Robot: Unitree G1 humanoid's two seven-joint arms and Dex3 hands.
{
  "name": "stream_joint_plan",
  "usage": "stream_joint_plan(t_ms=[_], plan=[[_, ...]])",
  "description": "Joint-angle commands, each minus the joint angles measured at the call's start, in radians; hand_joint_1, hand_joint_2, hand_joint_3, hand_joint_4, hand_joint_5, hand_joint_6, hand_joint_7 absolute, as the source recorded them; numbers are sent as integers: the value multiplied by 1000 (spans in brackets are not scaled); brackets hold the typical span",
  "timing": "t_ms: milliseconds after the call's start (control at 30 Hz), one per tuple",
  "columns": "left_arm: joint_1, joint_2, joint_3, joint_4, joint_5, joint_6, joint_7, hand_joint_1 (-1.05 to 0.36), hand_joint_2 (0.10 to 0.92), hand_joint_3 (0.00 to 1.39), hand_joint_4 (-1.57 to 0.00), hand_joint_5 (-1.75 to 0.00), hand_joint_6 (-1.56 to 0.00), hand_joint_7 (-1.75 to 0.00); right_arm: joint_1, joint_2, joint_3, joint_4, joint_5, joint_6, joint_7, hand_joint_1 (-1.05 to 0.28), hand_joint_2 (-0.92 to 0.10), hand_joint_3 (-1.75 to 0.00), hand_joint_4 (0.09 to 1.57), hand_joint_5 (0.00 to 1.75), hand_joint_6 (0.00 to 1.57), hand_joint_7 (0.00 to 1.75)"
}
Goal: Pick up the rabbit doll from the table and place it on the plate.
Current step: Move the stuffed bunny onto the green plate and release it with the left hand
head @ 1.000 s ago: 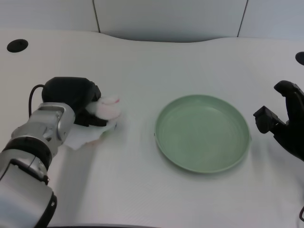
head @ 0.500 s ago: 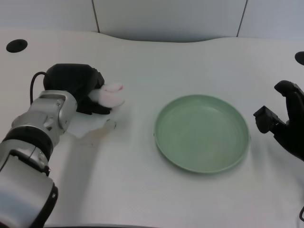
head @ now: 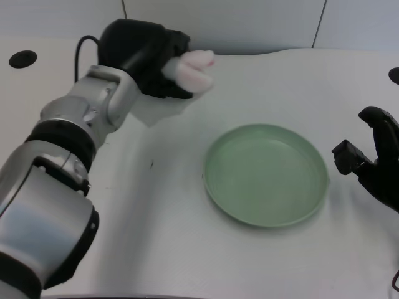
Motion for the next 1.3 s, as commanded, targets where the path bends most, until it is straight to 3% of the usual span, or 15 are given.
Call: stream_joint_plan(t_ms=[33, 133, 400, 900, 933, 967, 1067, 1300], plan=[[-19, -20, -13, 2, 6, -14, 15, -579, 921, 129, -891, -1744, -672, -1740, 6, -4, -10, -1, 7, 8, -5, -598, -921, -198, 821, 1746, 766, 1746], [-29, -66, -39, 3, 26, -17, 27, -593, 921, 130, -900, -1746, -678, -1746, 10, 2, -8, -7, 7, -3, 3, -597, -921, -213, 818, 1746, 760, 1746], [-37, -162, -85, 9, 47, -7, -6, -633, 921, 197, -889, -1746, -647, -1746, 12, 11, -9, -15, 11, -6, 17, -599, -921, -229, 810, 1746, 753, 1746], [-29, -192, -105, 10, 45, -13, 8, -605, 921, 147, -905, -1746, -654, -1746, 15, 16, -8, -25, 8, -7, 10, -603, -921, -223, 815, 1746, 759, 1746], [-15, -218, -125, 15, 62, 7, 1, -605, 921, 147, -905, -1746, -654, -1746, 16, 20, -9, -27, 12, -8, 18, -603, -921, -223, 815, 1746, 759, 1746], [-5, -238, -140, 18, 75, 22, -4, -586, 921, 211, -890, -1735, -679, -1645, 16, 23, -10, -29, 14, -9, 24, -598, -921, -230, 815, 1746, 762, 1746], [18, -266, -164, 27, 91, 87, -38, -572, 921, 283, -868, -1632, -734, -1429, 18, 26, -9, -36, 13, -8, 19, -596, -921, -231, 817, 1746, 768, 1746], [24, -268, -167, 25, 88, 100, -42, -568, 921, 290, -872, -1597, -754, -1360, 20, 27, -9, -41, 13, -5, 16, -597, -921, -227, 825, 1746, 773, 1746]])
